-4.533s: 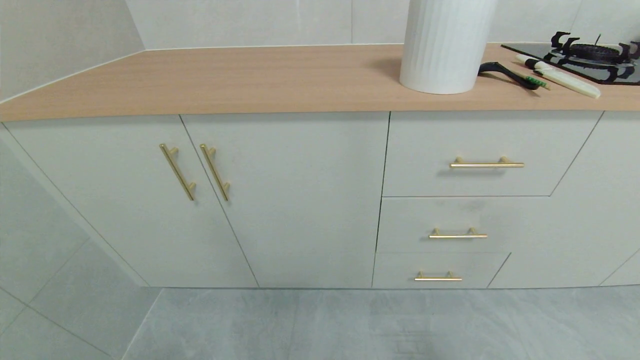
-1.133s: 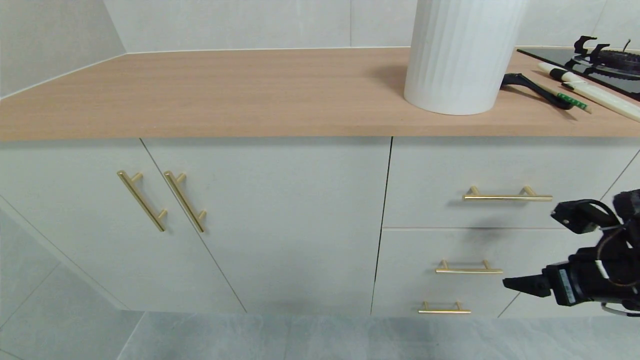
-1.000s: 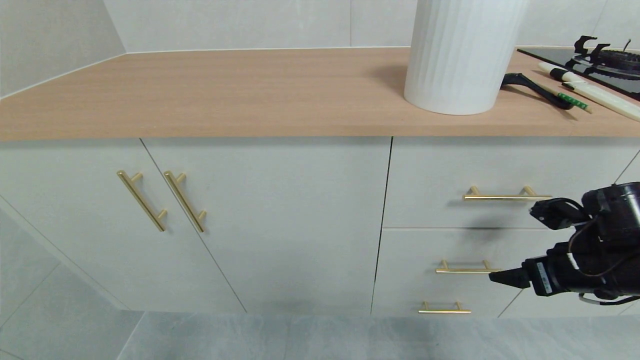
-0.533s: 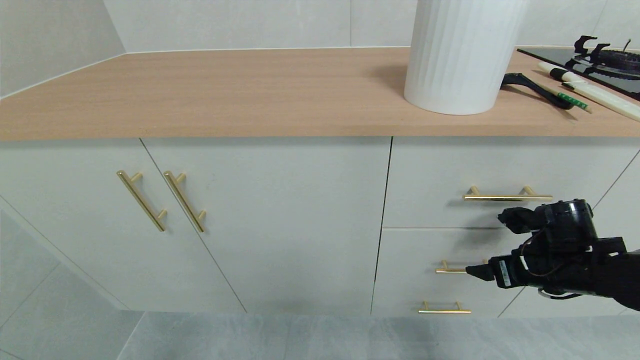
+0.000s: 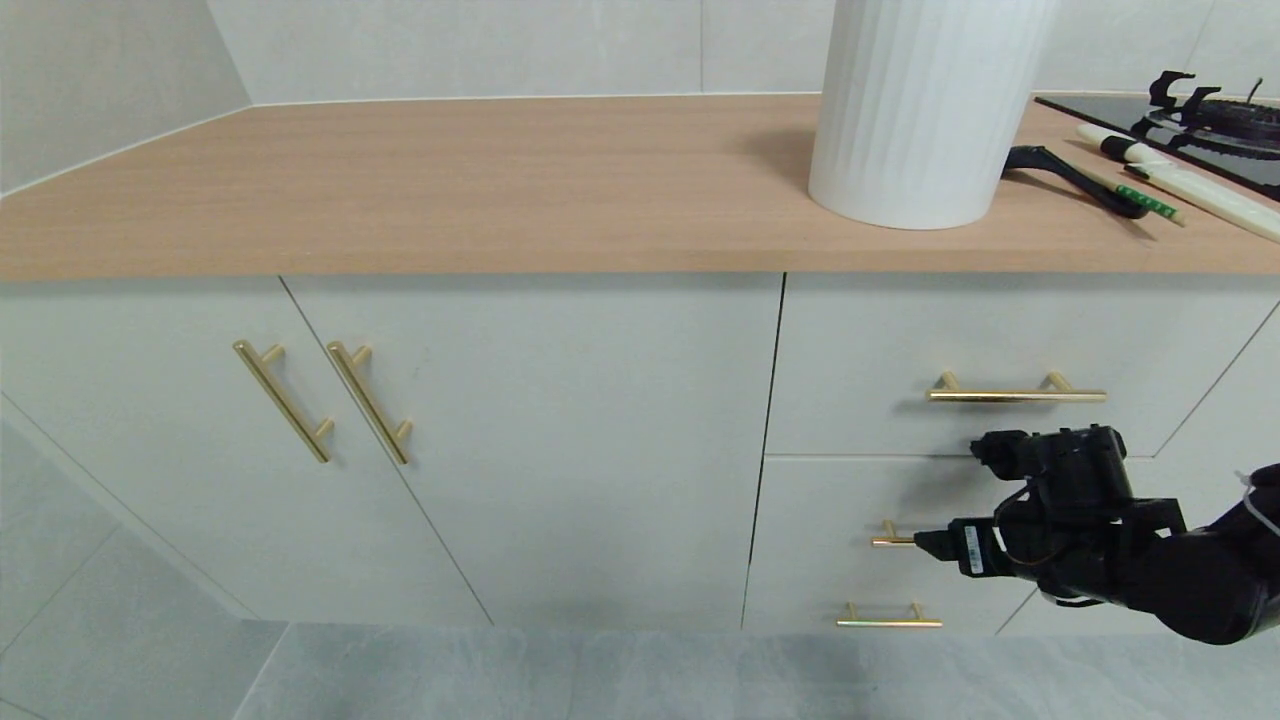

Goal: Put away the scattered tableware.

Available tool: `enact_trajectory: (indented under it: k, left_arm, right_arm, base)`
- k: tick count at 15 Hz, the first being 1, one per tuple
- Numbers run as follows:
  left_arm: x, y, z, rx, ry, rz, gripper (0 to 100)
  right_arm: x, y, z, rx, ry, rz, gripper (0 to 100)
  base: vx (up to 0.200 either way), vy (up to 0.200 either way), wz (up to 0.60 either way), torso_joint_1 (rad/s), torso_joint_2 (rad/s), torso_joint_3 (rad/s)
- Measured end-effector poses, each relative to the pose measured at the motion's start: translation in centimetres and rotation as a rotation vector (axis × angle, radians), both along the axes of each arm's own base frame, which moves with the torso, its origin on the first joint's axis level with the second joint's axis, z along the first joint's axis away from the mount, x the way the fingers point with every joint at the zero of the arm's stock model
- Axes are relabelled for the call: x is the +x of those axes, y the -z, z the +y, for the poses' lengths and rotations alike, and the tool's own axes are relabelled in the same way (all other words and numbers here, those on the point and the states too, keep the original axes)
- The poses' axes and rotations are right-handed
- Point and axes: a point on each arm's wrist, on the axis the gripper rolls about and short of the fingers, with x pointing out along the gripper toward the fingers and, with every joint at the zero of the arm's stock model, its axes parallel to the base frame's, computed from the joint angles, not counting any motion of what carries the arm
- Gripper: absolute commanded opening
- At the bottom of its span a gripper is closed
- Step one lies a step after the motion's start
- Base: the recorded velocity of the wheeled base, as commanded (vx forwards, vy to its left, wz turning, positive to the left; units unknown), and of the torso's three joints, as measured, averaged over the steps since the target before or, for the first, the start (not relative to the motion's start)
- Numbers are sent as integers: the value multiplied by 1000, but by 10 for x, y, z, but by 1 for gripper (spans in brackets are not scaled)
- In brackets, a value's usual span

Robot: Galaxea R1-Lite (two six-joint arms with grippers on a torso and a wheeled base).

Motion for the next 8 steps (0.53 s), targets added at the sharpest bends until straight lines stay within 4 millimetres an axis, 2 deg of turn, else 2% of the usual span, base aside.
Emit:
enact_trajectory:
  k: [3,8]
  left_arm:
    - [0,0,0,0,0,0,100]
    - [0,0,0,0,0,0,100]
  right_arm:
    - [8,5,1,10,35,-60,100]
    - [13,17,2,-1,52,-60,100]
  base:
    - [0,0,0,0,0,0]
    - [0,0,0,0,0,0]
